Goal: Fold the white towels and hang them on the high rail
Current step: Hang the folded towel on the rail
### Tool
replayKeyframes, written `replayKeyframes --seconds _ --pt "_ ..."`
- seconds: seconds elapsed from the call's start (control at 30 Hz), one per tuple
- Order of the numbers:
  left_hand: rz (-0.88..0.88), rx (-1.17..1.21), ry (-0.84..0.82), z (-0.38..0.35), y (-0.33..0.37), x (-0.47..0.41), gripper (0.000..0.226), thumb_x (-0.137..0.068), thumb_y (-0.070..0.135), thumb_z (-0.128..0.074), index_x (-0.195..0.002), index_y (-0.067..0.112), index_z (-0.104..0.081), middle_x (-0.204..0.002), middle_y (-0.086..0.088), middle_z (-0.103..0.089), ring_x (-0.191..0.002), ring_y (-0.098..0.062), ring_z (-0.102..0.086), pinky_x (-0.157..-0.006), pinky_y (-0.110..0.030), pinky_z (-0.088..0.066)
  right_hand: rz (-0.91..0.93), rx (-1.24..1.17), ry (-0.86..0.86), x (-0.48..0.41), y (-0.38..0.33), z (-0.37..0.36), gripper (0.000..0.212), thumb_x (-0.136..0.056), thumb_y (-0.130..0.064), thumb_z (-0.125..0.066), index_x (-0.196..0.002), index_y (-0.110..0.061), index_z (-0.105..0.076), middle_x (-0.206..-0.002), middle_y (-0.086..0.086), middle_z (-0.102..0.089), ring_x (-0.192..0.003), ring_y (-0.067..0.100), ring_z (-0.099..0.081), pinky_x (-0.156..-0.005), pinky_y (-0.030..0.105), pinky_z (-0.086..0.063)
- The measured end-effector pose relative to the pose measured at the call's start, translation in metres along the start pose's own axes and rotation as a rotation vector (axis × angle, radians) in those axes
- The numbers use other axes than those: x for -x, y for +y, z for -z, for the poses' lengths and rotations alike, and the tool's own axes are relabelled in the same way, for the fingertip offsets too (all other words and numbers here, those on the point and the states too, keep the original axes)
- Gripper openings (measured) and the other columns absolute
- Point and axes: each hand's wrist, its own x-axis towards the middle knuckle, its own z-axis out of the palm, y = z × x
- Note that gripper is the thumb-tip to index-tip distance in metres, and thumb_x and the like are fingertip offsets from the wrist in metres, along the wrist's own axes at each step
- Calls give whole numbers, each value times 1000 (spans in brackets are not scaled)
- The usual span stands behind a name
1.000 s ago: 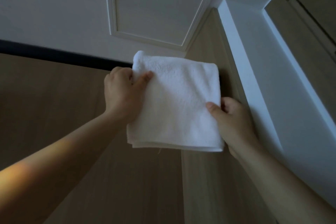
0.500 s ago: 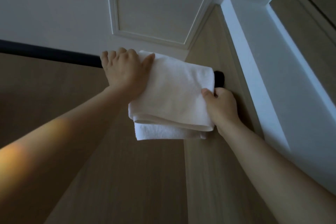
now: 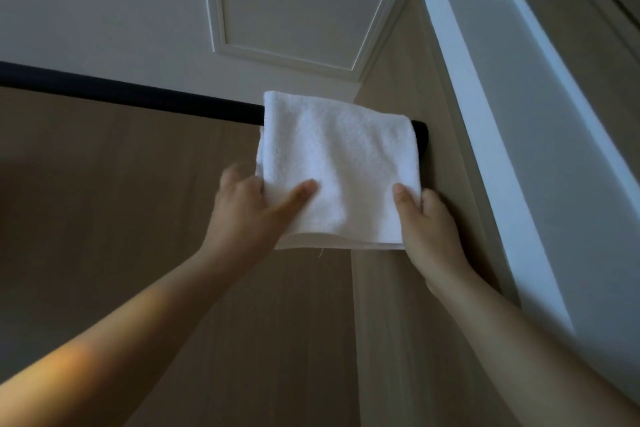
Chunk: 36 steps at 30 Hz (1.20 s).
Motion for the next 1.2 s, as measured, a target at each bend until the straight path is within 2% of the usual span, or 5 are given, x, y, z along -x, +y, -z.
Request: replayKeyframes --seconds 0.2,0.43,0.6,0.9,1.2 --pt "135 434 -346 3 -17 15 57 -67 65 -74 -94 15 -75 -92 -3 -76 -86 -19 -73 -88 -46 -57 5 -33 -40 17 6 -2 31 -100 -36 -51 -102 -6 -56 -95 9 -65 -84 25 -65 -80 51 -55" --pt "93 454 -242 7 -19 27 76 -59 69 -78 -84 -2 -69 -86 -30 -68 -85 -53 -62 -81 -61 -52 117 -56 13 15 5 1 27 -101 -34 -49 -101 -7 -56 -93 5 -65 -81 18 -65 -69 36 -54" --pt "152 562 -287 6 -24 32 59 -68 52 -78 -87 -4 -70 -93 -26 -70 -97 -42 -66 -97 -57 -49 122 -66 -5 19 15 0 12 -100 -27 -52 -105 -16 -55 -94 -6 -65 -75 -5 -62 -58 7 -45" --pt "190 774 -306 6 -34 34 24 -86 17 -69 -92 -6 -70 -100 -21 -71 -102 -31 -69 -96 -40 -52 -63 -117 -62 30 22 -2 23 -100 -32 -51 -113 -15 -61 -104 -2 -69 -91 8 -65 -72 23 -49" --pt "136 748 -233 -4 -38 40 31 -80 28 -55 -92 2 -68 -88 -8 -69 -85 -20 -68 -85 -38 -58 -361 -650 -341 32 19 -1 27 -98 -29 -54 -123 -21 -62 -115 -5 -72 -109 13 -66 -96 32 -48"
